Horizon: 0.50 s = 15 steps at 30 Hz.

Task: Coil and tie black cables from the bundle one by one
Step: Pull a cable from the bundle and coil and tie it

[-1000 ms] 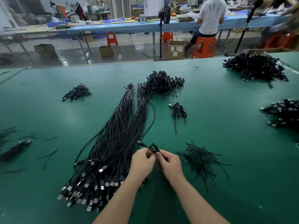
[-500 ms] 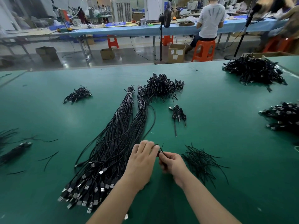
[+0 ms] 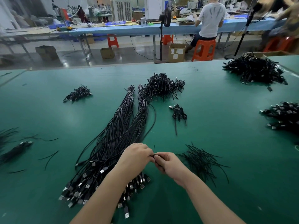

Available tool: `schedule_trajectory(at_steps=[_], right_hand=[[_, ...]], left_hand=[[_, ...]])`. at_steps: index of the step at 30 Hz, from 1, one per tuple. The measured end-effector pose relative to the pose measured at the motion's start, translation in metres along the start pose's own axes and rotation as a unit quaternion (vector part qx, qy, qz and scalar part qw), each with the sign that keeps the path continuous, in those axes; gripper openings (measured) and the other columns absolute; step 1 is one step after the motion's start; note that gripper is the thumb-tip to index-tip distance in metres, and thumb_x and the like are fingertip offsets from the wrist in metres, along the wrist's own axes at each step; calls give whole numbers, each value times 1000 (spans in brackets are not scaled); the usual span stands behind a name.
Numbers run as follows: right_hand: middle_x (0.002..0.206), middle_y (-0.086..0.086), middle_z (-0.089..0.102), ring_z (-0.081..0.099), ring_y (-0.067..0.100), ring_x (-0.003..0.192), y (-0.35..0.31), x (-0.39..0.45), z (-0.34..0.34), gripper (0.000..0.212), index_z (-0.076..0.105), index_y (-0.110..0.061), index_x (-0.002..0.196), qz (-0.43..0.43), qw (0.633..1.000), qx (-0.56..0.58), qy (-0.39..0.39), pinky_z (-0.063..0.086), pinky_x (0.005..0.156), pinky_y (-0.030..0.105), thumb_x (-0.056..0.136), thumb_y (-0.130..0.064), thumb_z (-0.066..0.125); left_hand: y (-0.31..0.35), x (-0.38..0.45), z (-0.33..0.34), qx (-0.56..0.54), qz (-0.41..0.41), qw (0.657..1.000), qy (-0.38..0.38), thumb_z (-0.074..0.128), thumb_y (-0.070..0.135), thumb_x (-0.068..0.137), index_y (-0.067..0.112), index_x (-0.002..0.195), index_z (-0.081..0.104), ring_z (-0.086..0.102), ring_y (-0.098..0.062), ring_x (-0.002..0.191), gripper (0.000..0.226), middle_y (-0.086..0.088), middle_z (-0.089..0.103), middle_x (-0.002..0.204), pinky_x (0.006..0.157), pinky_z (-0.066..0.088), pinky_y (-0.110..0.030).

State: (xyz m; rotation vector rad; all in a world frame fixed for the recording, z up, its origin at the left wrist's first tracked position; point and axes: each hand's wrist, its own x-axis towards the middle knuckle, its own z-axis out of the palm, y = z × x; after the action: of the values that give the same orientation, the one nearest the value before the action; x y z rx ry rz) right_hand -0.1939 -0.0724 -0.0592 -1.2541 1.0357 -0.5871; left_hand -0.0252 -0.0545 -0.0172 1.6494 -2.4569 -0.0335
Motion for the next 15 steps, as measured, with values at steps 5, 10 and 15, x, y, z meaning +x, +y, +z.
schedule_trajectory(at_steps=[5, 10, 15], right_hand=[[90, -7, 58, 52, 11, 81, -4, -4, 7, 23, 59, -19, 109, -58, 972, -226, 19, 44, 77, 27, 108, -24, 38], [106, -2, 58, 58, 17, 94, -8, -11, 6, 25, 60, -14, 122, -149, 928, -338, 57, 48, 86, 33, 107, -18, 40], [103, 0, 53, 56, 22, 84, -15, -18, 3, 27, 57, -14, 125, -190, 887, -419, 48, 49, 76, 41, 107, -21, 38]], left_hand=[[0, -1, 1, -44, -79, 996, 12, 57, 47, 97, 23, 106, 73, 59, -12, 94, 30, 7, 69, 97, 85, 43, -26], [3, -4, -6, -187, -173, 966, 31, 76, 43, 83, 30, 84, 76, 59, -3, 71, 13, 16, 68, 74, 68, 48, -25], [-5, -2, -14, -285, -221, 933, -13, 86, 41, 72, 32, 70, 74, 58, 4, 64, 15, 23, 66, 67, 60, 44, -18]])
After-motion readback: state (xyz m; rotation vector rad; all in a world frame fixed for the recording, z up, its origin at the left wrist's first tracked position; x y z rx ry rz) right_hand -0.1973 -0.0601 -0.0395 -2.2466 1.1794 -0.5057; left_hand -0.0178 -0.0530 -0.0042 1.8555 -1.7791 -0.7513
